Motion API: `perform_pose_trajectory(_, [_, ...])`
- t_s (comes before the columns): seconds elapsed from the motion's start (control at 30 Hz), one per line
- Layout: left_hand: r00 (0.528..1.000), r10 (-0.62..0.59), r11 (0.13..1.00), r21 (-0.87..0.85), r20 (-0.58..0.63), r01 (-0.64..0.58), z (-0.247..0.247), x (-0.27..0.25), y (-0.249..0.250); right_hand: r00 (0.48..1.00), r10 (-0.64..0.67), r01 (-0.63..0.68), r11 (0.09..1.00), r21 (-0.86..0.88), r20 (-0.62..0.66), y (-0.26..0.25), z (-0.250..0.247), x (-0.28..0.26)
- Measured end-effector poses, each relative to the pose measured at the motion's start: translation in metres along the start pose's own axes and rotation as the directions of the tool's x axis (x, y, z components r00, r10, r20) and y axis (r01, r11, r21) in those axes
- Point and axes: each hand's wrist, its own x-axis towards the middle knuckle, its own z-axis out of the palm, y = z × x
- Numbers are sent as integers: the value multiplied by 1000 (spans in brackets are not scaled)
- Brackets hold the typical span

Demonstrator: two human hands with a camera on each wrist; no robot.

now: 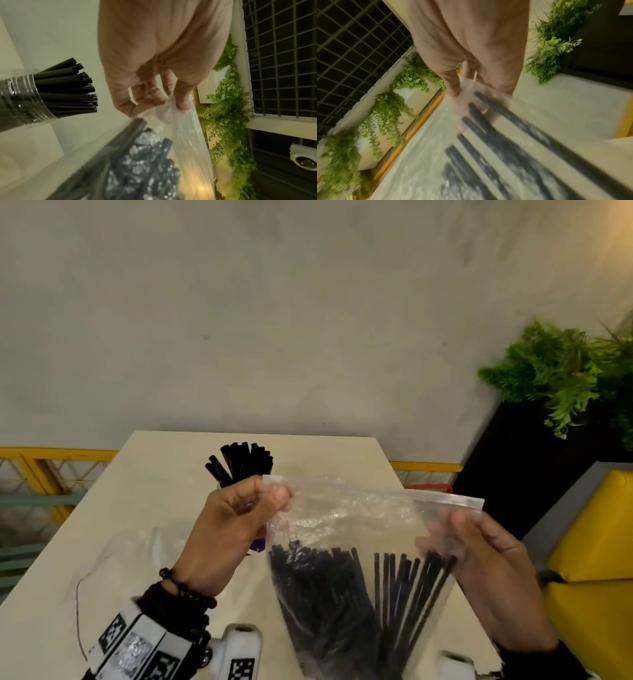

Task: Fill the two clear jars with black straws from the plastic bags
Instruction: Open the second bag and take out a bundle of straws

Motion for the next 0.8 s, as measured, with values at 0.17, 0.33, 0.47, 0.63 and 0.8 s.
perform_pose_trajectory(0.17, [992,129,982,140,8,-129,6,-5,10,863,-476,332,786,-521,-169,-19,-1,5])
perform_pose_trajectory(0.33, [979,192,954,222,66,-202,25,-7,21,722,-547,660,361,-659,423,-53,64,-13])
perform_pose_trajectory(0.47, [974,219,954,195,62,-227,39,-12,30,692,-460,711,302,-635,557,-49,101,-11])
perform_pose_trajectory(0.63, [982,189,966,174,11,-188,35,-14,33,703,-443,703,314,-638,557,-45,92,-4])
perform_pose_trajectory(0.8, [982,187,969,170,-19,-181,26,-16,32,721,-426,684,311,-660,547,-36,67,5])
